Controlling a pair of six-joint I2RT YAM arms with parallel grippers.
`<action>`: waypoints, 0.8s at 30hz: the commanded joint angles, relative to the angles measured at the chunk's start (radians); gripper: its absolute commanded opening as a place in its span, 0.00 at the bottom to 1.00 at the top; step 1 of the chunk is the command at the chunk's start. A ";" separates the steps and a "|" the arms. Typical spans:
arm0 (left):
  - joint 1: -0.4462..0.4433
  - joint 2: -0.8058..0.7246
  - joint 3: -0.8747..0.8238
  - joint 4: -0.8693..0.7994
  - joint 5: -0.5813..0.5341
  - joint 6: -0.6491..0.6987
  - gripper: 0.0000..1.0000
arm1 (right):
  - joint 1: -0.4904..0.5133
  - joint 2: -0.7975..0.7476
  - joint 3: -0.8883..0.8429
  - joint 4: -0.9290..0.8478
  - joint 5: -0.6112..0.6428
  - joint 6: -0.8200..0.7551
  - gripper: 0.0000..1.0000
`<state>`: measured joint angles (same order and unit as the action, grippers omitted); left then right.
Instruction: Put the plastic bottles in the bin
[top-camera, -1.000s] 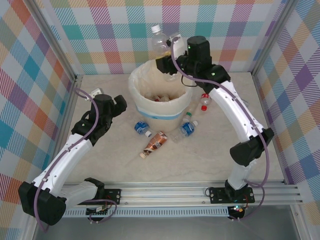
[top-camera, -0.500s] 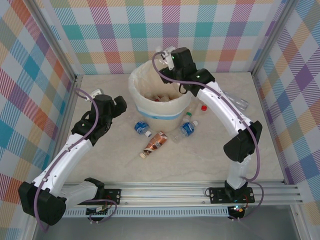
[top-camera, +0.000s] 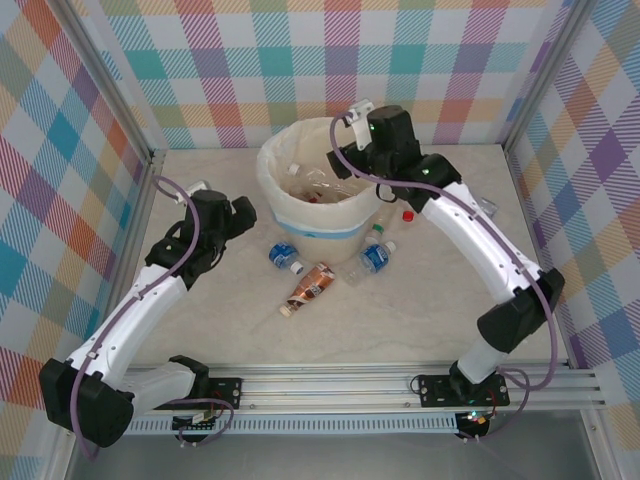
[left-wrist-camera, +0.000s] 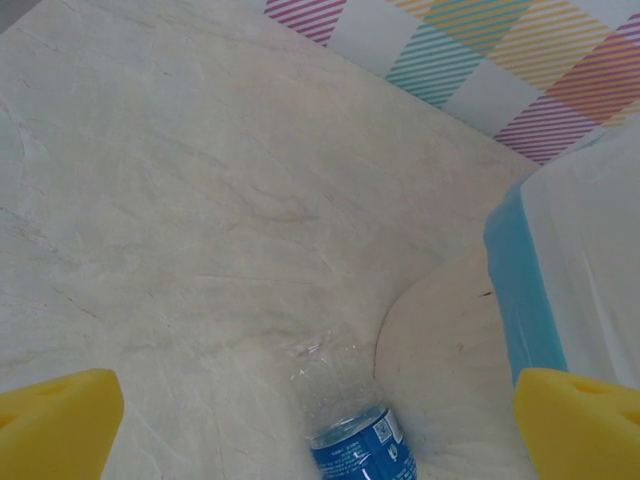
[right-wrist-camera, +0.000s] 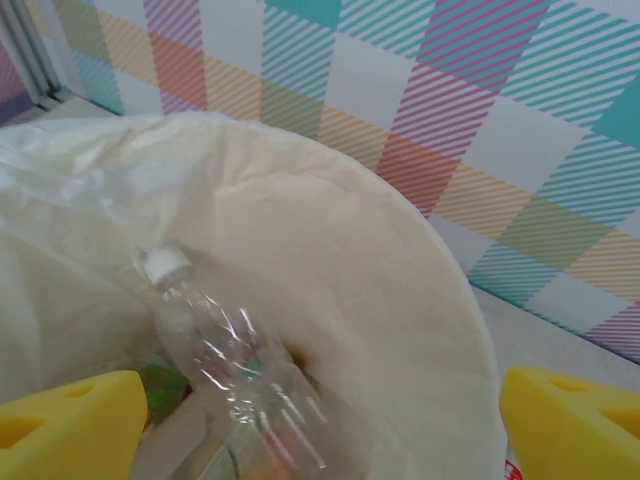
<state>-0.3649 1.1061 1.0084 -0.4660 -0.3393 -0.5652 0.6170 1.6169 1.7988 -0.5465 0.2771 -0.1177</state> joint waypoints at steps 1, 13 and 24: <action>0.012 -0.001 -0.022 -0.045 0.015 -0.018 1.00 | 0.006 -0.088 -0.100 0.112 -0.089 0.051 0.94; 0.011 0.032 -0.157 0.025 0.106 -0.100 1.00 | 0.006 -0.436 -0.486 0.293 -0.198 0.187 1.00; 0.009 0.074 -0.228 0.004 0.179 -0.159 1.00 | 0.004 -0.668 -0.880 0.400 0.066 0.368 1.00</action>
<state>-0.3641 1.1847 0.8196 -0.4633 -0.1913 -0.6708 0.6170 0.9829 0.9779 -0.2115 0.2466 0.1486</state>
